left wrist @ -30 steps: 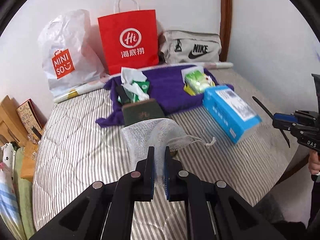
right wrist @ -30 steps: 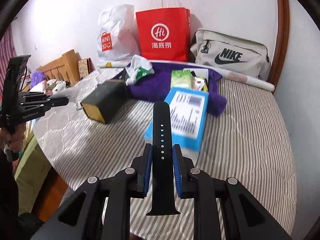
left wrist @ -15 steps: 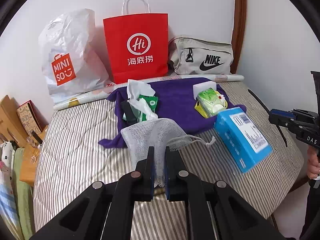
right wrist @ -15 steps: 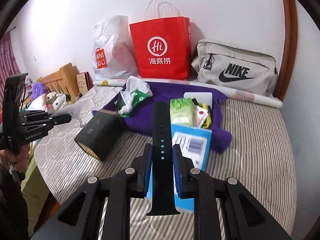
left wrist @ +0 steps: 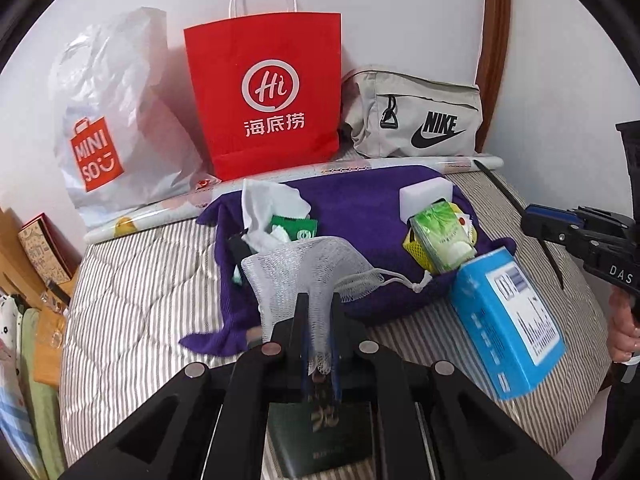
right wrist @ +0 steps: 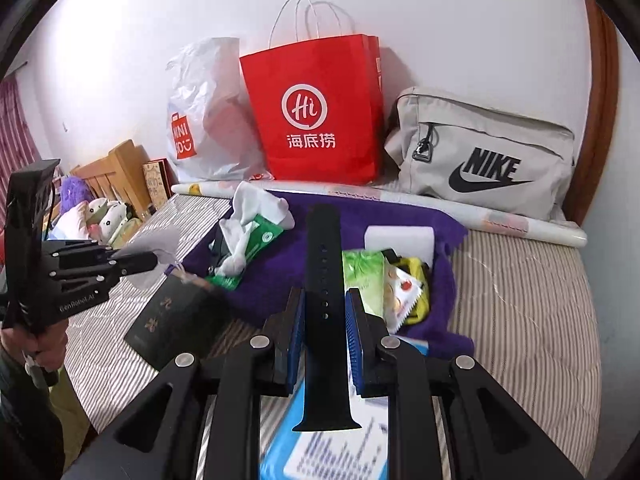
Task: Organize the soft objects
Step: 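Carry the black strap and white mesh bag over the purple towel with both grippers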
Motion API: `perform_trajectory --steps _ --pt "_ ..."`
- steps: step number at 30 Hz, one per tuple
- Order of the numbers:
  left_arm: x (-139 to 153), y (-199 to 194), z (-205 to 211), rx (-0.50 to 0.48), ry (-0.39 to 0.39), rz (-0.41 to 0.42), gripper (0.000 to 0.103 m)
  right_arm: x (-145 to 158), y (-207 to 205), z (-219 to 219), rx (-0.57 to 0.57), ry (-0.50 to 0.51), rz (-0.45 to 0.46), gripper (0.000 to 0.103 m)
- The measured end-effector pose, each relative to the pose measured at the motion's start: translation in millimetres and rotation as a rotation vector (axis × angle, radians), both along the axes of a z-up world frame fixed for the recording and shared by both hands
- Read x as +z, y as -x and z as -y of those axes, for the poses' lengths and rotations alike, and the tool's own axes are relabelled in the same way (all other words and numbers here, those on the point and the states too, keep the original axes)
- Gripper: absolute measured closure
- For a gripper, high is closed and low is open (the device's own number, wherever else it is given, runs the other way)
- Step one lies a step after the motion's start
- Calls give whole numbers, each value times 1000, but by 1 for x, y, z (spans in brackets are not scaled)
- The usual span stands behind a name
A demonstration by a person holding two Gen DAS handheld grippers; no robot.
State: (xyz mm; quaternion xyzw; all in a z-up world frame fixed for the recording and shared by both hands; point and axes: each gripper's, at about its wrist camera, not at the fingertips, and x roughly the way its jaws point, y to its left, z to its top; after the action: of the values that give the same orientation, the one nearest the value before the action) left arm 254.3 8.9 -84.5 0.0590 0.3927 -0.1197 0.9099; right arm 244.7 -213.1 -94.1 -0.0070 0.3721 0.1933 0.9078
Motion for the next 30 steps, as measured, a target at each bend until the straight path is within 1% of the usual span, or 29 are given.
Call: perform_trajectory --steps 4,10,14,17,24,30 --pt "-5 -19 3 -1 0 -12 93 -5 -24 -6 9 10 -8 83" --pt "-12 -49 6 -2 25 -37 93 -10 -59 -8 14 12 -26 83" --pt "-19 -73 8 0 49 -66 93 -20 -82 -9 13 4 -67 83" --pt "-29 -87 10 4 67 -94 93 -31 -97 -11 5 17 -94 83" --pt "-52 -116 17 11 65 -167 93 -50 -123 -13 -6 17 -137 83" --pt "-64 -130 19 7 70 -218 92 -64 -136 -14 -24 49 -169 82"
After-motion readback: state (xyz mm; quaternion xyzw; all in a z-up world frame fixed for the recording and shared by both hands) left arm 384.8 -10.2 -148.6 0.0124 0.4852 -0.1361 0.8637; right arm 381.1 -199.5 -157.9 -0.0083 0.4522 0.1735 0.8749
